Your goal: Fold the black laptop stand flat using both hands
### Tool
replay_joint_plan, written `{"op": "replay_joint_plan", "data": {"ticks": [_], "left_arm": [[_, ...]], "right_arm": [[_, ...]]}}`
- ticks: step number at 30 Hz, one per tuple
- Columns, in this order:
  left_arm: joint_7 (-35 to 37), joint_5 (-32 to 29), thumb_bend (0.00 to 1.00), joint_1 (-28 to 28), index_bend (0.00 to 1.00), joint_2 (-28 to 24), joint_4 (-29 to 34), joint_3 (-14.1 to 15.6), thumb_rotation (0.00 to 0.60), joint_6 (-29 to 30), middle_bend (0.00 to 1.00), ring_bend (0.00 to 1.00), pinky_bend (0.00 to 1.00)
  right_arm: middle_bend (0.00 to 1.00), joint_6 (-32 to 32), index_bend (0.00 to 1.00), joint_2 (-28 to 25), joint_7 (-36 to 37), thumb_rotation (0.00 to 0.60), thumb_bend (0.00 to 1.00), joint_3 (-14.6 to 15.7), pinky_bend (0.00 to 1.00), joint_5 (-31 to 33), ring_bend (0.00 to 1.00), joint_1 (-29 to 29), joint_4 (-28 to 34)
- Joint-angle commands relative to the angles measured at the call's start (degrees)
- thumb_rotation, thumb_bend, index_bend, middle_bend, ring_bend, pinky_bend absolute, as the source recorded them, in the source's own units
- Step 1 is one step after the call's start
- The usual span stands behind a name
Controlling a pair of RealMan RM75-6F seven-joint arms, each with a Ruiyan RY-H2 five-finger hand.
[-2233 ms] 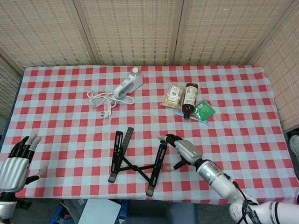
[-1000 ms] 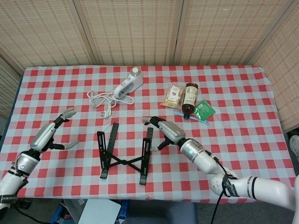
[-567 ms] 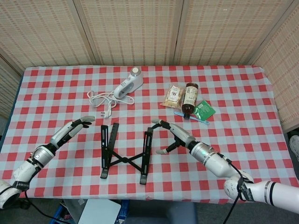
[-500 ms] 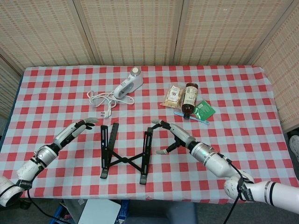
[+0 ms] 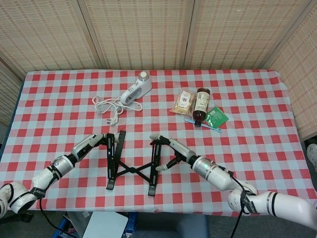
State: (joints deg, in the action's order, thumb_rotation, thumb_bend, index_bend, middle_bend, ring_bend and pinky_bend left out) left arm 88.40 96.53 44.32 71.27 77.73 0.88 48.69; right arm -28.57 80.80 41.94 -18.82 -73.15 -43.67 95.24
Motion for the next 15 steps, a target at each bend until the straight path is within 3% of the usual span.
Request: {"op": "replay_joint_plan", "data": {"ticks": [1,5,15], "left_arm": [[1.8,1.9,0.19,0.1,0.32,-1.8,1.9,2.2,0.088,2.6,0.31,0.29,0.27],[2.3,5.4,0.19,-0.5,0.32,-5.1,5.1,5.4,0.087,6.5,0.31,0.3,0.27],[-2.5,8.9,0.19,-2.9,0.32,-10.5,12.8,9.8,0.09,13.8,0.31,0.3,0.27]], "right_arm": [[0.18,-0.4,0.09,-0.2,2.9,0.6,0.0,0.4,0.08,-3.2,0.05,0.4,0.9],[0.18,-2.2,0.09,-1.5,6.5,0.6,0.0,1.5,0.08,-7.7,0.05,1.0,1.7],[0.18,-8.1,0.09,-5.7,15.0,0.6,0.0,6.1,0.08,-17.4,0.05,1.3,4.7]]}}
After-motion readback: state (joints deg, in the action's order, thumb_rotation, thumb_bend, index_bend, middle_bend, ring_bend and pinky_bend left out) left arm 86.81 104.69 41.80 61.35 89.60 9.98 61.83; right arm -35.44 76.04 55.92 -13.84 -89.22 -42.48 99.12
